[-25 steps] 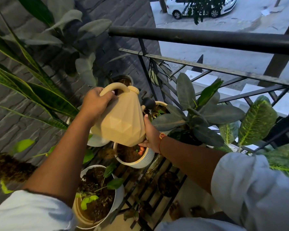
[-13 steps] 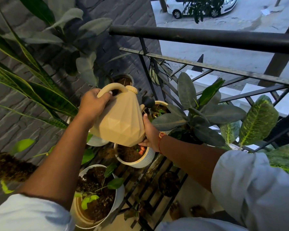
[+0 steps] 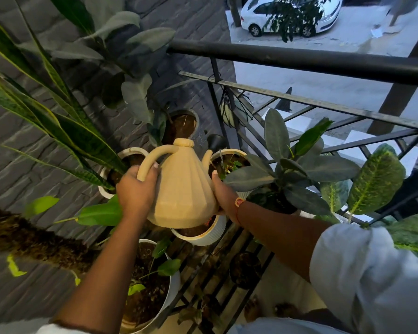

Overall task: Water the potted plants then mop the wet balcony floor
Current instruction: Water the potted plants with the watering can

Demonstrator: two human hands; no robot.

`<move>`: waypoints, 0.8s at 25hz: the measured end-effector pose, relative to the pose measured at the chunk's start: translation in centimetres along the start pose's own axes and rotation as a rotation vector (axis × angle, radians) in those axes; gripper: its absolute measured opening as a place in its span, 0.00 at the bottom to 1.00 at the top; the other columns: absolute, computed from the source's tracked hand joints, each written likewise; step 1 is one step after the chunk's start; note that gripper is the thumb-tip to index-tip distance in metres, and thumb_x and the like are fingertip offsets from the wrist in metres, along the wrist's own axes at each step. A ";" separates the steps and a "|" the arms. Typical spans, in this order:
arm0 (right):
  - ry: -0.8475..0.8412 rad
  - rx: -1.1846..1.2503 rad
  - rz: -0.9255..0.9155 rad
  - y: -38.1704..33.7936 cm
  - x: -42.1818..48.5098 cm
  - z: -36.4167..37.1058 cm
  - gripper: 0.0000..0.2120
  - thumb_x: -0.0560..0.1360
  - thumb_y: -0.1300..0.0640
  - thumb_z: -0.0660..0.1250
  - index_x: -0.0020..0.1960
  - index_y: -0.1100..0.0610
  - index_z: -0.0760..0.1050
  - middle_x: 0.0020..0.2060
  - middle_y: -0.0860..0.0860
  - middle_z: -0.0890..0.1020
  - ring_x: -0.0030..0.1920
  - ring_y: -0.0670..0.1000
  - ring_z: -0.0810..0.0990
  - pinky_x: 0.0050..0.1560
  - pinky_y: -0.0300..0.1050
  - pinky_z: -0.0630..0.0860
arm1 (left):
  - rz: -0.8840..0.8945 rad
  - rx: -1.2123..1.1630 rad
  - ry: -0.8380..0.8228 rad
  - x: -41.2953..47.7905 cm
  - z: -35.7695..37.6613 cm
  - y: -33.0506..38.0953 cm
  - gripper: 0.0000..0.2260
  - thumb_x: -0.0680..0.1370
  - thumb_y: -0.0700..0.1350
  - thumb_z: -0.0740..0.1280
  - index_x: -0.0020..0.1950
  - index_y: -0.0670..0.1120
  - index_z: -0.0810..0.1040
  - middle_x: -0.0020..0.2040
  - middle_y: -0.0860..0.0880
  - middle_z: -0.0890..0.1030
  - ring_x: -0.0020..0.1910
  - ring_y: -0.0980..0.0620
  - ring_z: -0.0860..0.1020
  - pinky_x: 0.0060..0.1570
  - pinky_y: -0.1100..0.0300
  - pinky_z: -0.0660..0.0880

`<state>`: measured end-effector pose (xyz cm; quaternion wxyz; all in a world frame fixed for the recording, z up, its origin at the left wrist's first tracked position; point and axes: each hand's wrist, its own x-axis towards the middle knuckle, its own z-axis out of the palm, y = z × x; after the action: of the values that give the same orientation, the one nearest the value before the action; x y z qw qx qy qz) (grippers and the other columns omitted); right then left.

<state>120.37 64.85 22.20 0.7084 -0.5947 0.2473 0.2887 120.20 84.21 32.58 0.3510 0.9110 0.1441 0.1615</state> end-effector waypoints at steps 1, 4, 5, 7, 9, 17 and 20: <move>0.024 -0.034 -0.020 0.2 0.1 0.3 0.42 0.76 0.24 0.48 0.76 0.52 0.68 0.70 0.58 0.76 0.67 0.61 0.76 0.67 0.63 0.74 | -0.021 -0.033 0.017 -0.6 0.0 -1.1 0.11 0.79 0.57 0.70 0.40 0.54 0.78 0.35 0.55 0.80 0.38 0.48 0.79 0.39 0.54 0.72; 0.119 -0.196 -0.102 0.9 0.2 1.4 0.40 0.78 0.27 0.46 0.75 0.54 0.71 0.71 0.59 0.75 0.69 0.61 0.74 0.70 0.61 0.70 | -0.058 -0.121 0.039 -2.1 -0.1 -3.8 0.12 0.79 0.56 0.70 0.38 0.52 0.78 0.34 0.51 0.79 0.34 0.51 0.77 0.34 0.56 0.69; 0.154 -0.249 -0.124 1.1 0.3 1.7 0.40 0.79 0.28 0.45 0.74 0.55 0.72 0.71 0.60 0.75 0.69 0.62 0.74 0.71 0.59 0.69 | -0.065 -0.143 0.045 -2.4 -0.2 -4.5 0.13 0.79 0.55 0.70 0.38 0.51 0.77 0.33 0.50 0.78 0.33 0.51 0.76 0.34 0.57 0.68; 0.197 -0.304 -0.153 1.5 0.1 2.4 0.39 0.80 0.29 0.44 0.73 0.55 0.73 0.70 0.60 0.75 0.68 0.62 0.74 0.70 0.56 0.69 | -0.066 -0.178 0.059 -2.9 -0.5 -5.5 0.14 0.79 0.54 0.70 0.37 0.50 0.77 0.31 0.50 0.77 0.31 0.54 0.74 0.32 0.58 0.69; 0.214 -0.329 -0.182 1.9 0.0 3.0 0.38 0.80 0.29 0.45 0.71 0.53 0.75 0.69 0.60 0.76 0.67 0.62 0.75 0.67 0.56 0.69 | -0.069 -0.206 0.079 -3.2 -0.8 -6.1 0.15 0.79 0.55 0.71 0.35 0.51 0.75 0.30 0.52 0.75 0.28 0.59 0.73 0.30 0.60 0.69; 0.229 -0.380 -0.216 0.2 -0.7 4.1 0.40 0.75 0.23 0.45 0.65 0.49 0.78 0.63 0.57 0.80 0.62 0.60 0.77 0.64 0.56 0.71 | -0.103 -0.299 0.125 -2.2 -1.8 -7.1 0.14 0.77 0.59 0.70 0.36 0.53 0.76 0.33 0.48 0.78 0.32 0.52 0.75 0.33 0.58 0.72; 0.215 -0.401 -0.231 -1.4 -0.6 4.5 0.40 0.75 0.23 0.44 0.66 0.49 0.77 0.64 0.56 0.80 0.63 0.59 0.77 0.65 0.56 0.70 | -0.099 -0.309 0.155 -1.6 -1.9 -6.7 0.14 0.77 0.60 0.69 0.39 0.52 0.79 0.33 0.50 0.78 0.33 0.52 0.76 0.32 0.60 0.70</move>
<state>121.02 69.00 24.36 0.5741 -0.7749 0.1893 0.1846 117.03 89.53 29.02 0.4823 0.8228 0.1889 0.2340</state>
